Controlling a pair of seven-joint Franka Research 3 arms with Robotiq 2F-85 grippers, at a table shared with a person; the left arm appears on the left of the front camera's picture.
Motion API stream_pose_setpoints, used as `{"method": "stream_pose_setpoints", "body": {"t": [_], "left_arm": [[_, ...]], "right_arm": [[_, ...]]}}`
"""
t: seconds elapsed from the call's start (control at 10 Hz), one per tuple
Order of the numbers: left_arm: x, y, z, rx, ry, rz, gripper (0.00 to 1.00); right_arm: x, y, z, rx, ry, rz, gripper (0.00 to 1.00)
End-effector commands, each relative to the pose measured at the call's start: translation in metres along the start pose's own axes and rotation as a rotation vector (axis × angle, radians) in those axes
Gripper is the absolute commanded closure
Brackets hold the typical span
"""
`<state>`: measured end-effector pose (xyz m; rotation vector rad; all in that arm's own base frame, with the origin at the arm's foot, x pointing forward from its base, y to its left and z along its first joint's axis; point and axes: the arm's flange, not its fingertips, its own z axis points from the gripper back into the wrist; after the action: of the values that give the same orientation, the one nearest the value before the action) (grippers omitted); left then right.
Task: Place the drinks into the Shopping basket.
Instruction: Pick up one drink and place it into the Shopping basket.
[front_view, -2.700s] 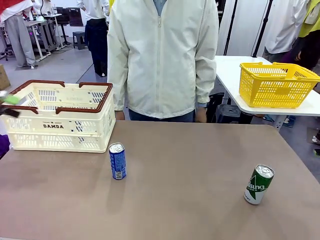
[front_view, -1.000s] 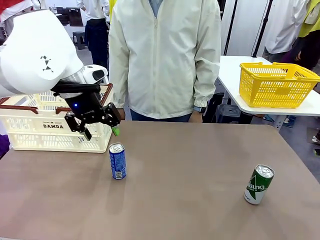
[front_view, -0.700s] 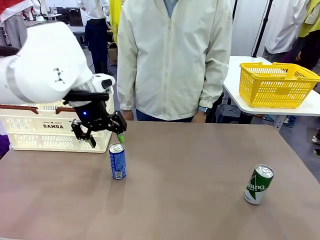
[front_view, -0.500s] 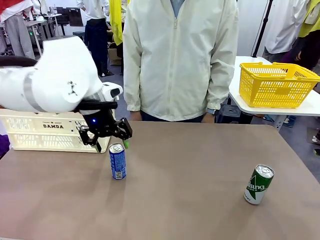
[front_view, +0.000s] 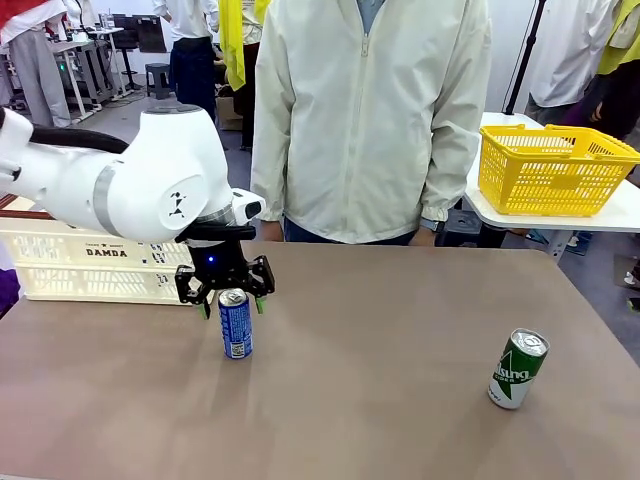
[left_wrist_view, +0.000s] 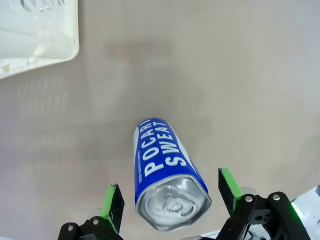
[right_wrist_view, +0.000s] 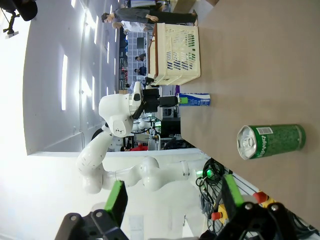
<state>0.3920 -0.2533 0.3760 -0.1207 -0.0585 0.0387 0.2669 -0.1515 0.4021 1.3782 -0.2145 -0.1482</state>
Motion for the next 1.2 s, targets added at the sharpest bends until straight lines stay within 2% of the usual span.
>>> {"method": "stream_pose_setpoints", "body": {"t": [0.0,0.1,0.2,0.3,0.4,0.8,1.0,1.1], "left_arm": [[0.008,-0.005,-0.002,0.02,-0.032,0.023,0.0],[0.009,-0.004,-0.003,0.024,-0.041,0.036,0.0],[0.009,-0.004,-0.004,0.023,-0.036,0.041,0.13],[0.008,-0.002,-0.005,0.02,-0.025,0.034,0.69],[0.008,-0.002,-0.006,0.028,-0.023,0.038,1.0],[0.01,0.003,-0.007,0.019,-0.022,0.042,1.0],[0.002,0.013,0.032,-0.015,-0.05,0.011,1.0],[-0.007,0.02,0.074,-0.026,-0.09,-0.023,1.0]], "right_arm": [[0.001,0.006,0.002,0.002,0.006,-0.013,0.0],[0.001,0.006,0.002,0.002,0.006,-0.013,0.0],[0.001,0.006,0.002,0.002,0.006,-0.013,0.0],[0.001,0.006,0.002,0.002,0.006,-0.013,0.0],[0.001,0.006,0.002,0.002,0.006,-0.013,0.0],[0.001,0.006,0.002,0.002,0.006,-0.013,0.0],[0.001,0.006,0.002,0.002,0.006,-0.013,0.0],[0.001,0.006,0.002,0.002,0.006,-0.013,0.0]]}}
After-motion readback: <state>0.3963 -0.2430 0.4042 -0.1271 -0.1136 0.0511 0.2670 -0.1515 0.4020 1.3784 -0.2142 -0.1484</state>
